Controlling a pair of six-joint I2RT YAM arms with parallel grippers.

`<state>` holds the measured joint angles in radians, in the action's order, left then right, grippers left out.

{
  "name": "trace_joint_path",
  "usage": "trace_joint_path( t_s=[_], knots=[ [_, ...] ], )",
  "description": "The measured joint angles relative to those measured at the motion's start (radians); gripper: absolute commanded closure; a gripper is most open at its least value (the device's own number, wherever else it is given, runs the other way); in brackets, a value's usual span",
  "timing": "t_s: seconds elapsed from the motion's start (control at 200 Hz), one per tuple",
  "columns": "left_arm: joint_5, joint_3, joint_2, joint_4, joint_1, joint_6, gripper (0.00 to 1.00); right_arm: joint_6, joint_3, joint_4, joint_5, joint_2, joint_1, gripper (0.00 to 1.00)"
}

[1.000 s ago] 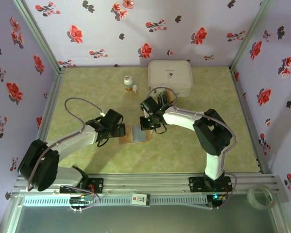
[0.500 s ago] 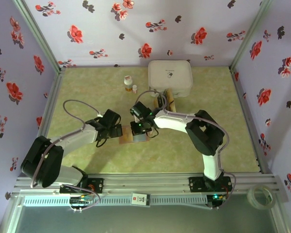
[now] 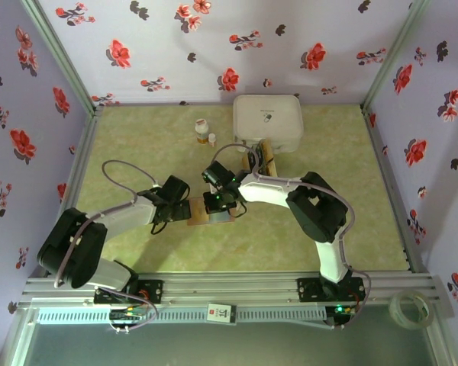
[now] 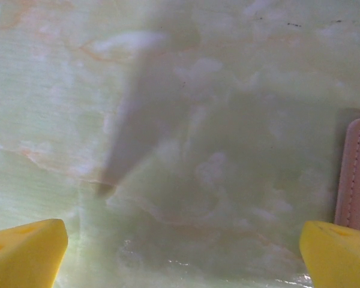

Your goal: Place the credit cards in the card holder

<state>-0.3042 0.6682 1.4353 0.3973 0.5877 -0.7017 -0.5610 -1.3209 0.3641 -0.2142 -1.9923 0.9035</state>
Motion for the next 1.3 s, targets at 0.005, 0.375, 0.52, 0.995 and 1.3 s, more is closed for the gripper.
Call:
trace_joint_path(
  t_s=[0.005,0.375,0.52,0.995,1.3],
  knots=[
    [0.0,0.0,0.001,0.0,0.0,0.0,0.0,0.0,0.0,0.0,0.0,0.0,0.0,1.0],
    [0.0,-0.002,0.015,-0.016,-0.002,0.0,0.0,0.0,-0.011,0.001,0.0,-0.01,0.008,1.0],
    [0.0,-0.004,0.015,-0.019,-0.002,0.0,0.01,0.0,-0.014,0.001,0.0,-0.013,0.009,1.0],
    [0.001,-0.008,0.015,-0.027,-0.002,0.0,0.01,0.0,-0.04,0.001,0.0,-0.032,0.023,1.0],
    [0.0,-0.008,0.009,-0.023,-0.002,0.0,0.0,0.003,-0.065,0.025,0.001,-0.028,0.026,1.0]
  ],
)
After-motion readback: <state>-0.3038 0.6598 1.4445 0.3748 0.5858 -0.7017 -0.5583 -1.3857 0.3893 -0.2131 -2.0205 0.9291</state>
